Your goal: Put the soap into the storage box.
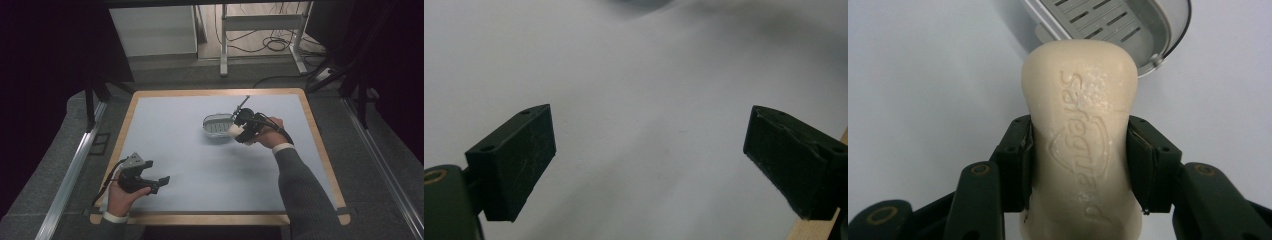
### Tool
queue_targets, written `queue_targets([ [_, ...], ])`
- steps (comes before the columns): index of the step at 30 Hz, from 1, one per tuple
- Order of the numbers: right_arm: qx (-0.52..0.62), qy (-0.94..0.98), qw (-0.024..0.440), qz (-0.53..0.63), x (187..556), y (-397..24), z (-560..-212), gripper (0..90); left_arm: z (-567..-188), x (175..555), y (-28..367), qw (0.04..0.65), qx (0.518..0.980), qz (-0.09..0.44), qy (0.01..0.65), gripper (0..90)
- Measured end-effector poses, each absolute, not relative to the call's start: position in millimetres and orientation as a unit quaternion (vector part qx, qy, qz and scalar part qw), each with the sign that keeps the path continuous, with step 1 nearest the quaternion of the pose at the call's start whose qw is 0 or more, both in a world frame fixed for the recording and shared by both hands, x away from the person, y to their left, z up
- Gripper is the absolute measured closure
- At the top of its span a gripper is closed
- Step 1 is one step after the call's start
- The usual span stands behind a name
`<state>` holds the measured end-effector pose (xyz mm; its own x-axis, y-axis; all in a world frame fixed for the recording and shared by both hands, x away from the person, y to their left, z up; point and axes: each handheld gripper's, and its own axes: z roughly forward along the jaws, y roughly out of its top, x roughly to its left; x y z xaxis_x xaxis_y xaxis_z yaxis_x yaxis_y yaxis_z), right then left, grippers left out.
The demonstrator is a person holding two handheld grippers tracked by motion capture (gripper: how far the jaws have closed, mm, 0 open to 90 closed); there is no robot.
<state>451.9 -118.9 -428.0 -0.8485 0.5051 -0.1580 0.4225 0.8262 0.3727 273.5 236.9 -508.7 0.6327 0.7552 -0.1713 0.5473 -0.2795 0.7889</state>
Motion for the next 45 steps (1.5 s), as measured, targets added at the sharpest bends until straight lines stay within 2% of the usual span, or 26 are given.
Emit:
queue_targets([
  [31, 0.238, 0.950, 0.120, 0.165, 494.3, -90.6, -429.1, 49.2, -507.7, 273.9, 238.1, 0.441, 0.791, 0.114, 0.408, 7.6],
  [45, 0.184, 0.963, 0.113, 0.162, 510.4, -66.1, -433.9, 49.2, -508.1, 274.0, 237.4, 0.442, 0.792, 0.113, 0.407, 7.5],
])
